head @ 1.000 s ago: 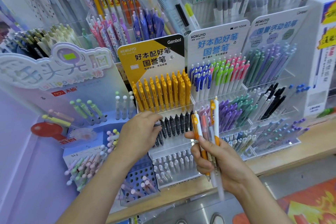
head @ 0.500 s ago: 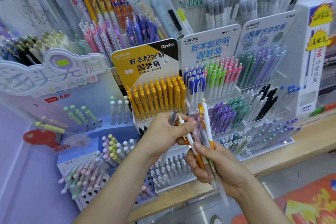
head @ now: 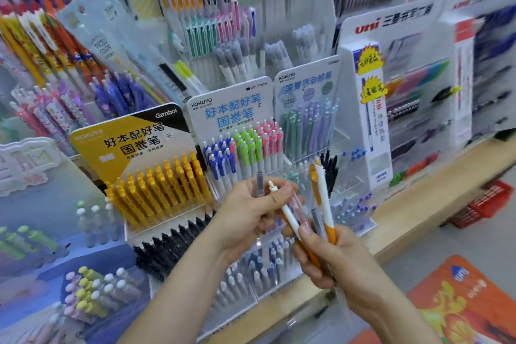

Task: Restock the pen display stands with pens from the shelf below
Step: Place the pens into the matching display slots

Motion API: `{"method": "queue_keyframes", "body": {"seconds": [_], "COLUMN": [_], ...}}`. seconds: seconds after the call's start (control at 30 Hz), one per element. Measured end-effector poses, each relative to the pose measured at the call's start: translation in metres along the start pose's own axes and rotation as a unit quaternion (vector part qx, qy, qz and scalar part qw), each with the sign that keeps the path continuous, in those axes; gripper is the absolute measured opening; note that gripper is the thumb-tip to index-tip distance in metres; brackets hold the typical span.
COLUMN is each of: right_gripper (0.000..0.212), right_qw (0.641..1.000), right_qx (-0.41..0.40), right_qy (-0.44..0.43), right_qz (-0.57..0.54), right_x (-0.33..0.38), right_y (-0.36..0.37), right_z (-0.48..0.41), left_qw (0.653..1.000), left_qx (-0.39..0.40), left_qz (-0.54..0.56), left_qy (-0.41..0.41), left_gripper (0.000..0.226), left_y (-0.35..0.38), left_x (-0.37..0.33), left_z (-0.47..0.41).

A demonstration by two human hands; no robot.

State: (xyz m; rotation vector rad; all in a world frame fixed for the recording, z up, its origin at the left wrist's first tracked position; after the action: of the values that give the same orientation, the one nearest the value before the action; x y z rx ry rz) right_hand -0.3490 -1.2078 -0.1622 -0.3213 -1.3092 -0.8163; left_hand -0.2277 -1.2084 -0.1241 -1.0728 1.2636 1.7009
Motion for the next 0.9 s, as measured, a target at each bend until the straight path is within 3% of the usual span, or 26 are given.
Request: {"method": "queue_keyframes", "body": {"seconds": [0.13, 0.33, 0.43, 0.53, 0.63, 0.7, 0.8, 0.9], "right_gripper": [0.027, 0.015, 0.022, 0.034, 0.033, 0.026, 0.023, 0.028], "right_qw": [1.0, 0.996, 0.992, 0.991, 0.991, 0.989, 0.99, 0.986], "right_qx": [-0.016, -0.07, -0.107, -0.114, -0.104, -0.109, -0.104, -0.121], "right_qy": [-0.012, -0.022, -0.04, -0.049, -0.057, -0.065, -0.072, -0.09], "right_qz": [0.003, -0.046, -0.056, -0.058, -0.068, -0.075, -0.068, -0.07], "right_x": [0.021, 0.048, 0.07, 0.094, 0.116, 0.128, 0.143, 0.158], "right_y": [-0.071, -0.193, -0.251, -0.293, -0.322, -0.342, -0.366, -0.395], "right_z": [0.013, 0.029, 0.035, 0.035, 0.027, 0.016, -0.004, -0.028], "left_qw": [1.0, 0.989, 0.993, 0.99, 0.964, 0.949, 0.908, 0.894], "left_qx": [0.024, 0.044, 0.064, 0.046, 0.01, -0.007, -0.064, -0.084], "left_qz": [-0.009, 0.136, 0.076, -0.063, -0.196, -0.227, -0.3, -0.314], "left_qy": [0.015, 0.039, 0.067, 0.119, 0.18, 0.218, 0.284, 0.31], "left_gripper": [0.017, 0.028, 0.033, 0.029, 0.02, 0.011, 0.017, 0.01], "left_y": [0.07, 0.164, 0.211, 0.244, 0.263, 0.27, 0.273, 0.277], "left_x": [0.01, 0.013, 0.004, -0.02, -0.061, -0.09, -0.13, -0.144], "left_z": [-0.037, -0.1, -0.13, -0.158, -0.183, -0.199, -0.221, -0.244]}}
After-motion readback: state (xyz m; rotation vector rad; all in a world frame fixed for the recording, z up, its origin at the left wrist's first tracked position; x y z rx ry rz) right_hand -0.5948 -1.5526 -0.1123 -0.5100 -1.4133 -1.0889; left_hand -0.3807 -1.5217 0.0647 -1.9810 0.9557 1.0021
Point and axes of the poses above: each hand's wrist, its own z-axis away from the middle knuckle, its own y-axis out of the palm, x = y × z, the point moved 9 cm from there along -z, towards the middle knuckle, and after that the axes turned 5 degrees about z, right-handed, at the moved point
